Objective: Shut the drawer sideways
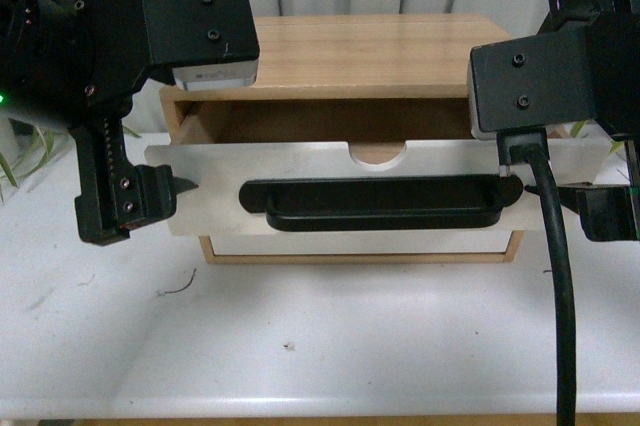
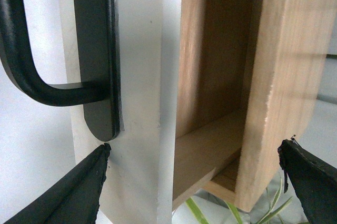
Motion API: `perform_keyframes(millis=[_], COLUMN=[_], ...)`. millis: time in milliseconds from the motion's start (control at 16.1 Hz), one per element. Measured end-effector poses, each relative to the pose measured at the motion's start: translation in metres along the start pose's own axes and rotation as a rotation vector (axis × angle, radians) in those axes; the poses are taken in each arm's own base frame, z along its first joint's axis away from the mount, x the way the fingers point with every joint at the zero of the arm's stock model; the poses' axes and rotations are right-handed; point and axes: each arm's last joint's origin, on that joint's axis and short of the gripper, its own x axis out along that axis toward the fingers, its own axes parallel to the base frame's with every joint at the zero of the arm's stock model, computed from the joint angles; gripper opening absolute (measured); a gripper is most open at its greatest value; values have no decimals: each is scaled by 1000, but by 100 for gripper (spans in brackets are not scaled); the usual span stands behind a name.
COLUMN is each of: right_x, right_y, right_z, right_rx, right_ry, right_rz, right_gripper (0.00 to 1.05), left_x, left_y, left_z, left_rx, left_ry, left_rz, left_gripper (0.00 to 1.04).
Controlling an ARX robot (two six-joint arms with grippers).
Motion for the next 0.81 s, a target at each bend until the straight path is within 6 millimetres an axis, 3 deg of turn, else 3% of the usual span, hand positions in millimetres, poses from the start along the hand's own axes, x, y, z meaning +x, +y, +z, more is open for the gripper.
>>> perform_keyframes(millis=[186, 806], right_x=[7, 44], right_y=[-14, -33], right_z=[-7, -35], right_rx=[10, 49], right_ry=[17, 82], right_rz=[-33, -79], right_gripper=[98, 98], left_x=[10, 56], left_y=[6, 23], left_z=[1, 9], left_rx=[-25, -95], left_ry=[8, 42], left_rz=[39, 155], left_gripper=[98, 98])
